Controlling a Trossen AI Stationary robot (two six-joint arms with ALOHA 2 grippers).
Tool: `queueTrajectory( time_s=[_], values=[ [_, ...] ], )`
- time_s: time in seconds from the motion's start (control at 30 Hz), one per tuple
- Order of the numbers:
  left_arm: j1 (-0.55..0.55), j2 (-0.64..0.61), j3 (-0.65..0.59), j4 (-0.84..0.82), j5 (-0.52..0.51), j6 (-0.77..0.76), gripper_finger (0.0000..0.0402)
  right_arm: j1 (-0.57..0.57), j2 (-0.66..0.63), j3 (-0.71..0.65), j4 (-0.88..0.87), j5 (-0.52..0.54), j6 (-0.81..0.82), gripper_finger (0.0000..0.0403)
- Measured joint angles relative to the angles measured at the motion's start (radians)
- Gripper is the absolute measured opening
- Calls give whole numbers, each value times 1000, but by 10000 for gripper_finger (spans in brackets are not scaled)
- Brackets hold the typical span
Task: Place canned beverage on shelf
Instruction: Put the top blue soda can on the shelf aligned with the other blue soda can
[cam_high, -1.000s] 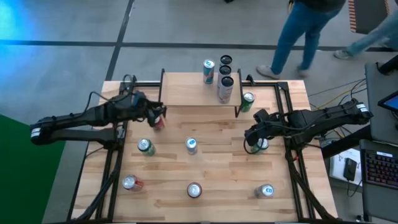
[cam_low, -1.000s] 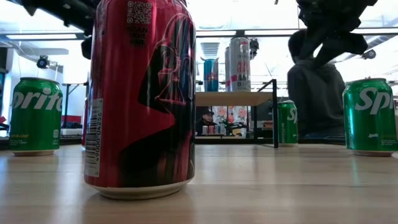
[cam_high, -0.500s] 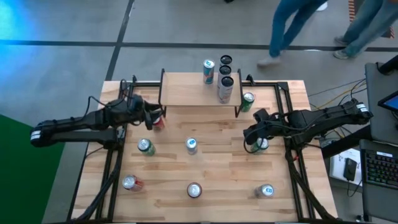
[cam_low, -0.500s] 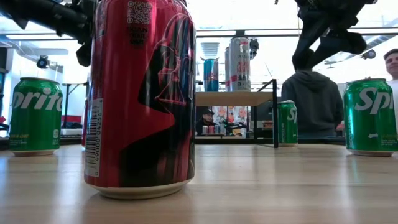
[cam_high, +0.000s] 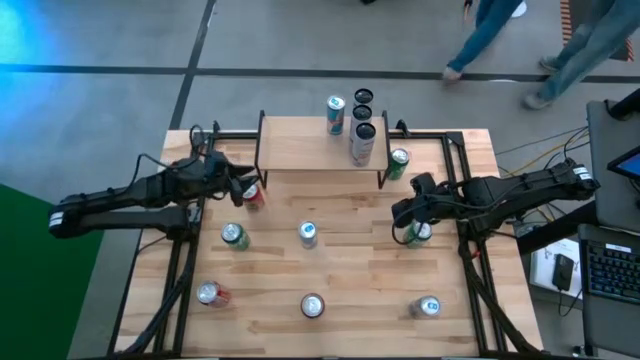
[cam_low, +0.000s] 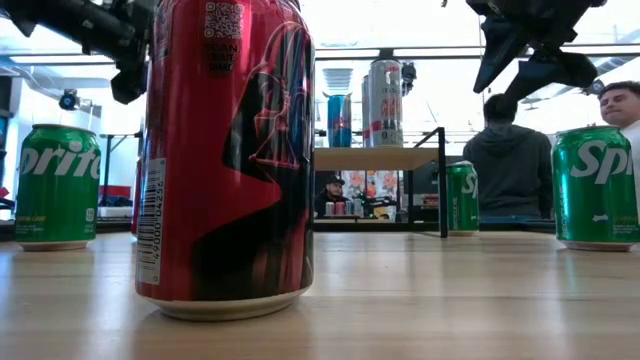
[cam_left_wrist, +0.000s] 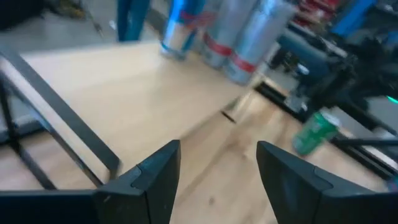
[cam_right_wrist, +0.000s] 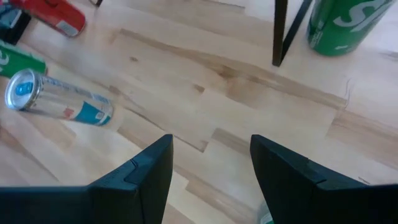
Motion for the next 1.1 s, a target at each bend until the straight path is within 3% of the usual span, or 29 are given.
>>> queueTrajectory(
  time_s=[0.2,0.5,0.7,0.93,1.1],
  values=[
    [-2,-52,16,-1,89,31,196,3,0,-1,-1,2,48,203],
    [-4,-190,-74,-74,65,55,196,26,4,-1,-14,3,101,203],
    [-3,-162,-114,-31,54,80,196,24,3,-1,-95,39,100,203],
    [-3,-108,-86,-6,-95,122,196,25,2,-2,-109,23,99,203],
    [-3,-42,-53,5,-23,143,196,24,2,-2,-108,-6,58,203]
  ],
)
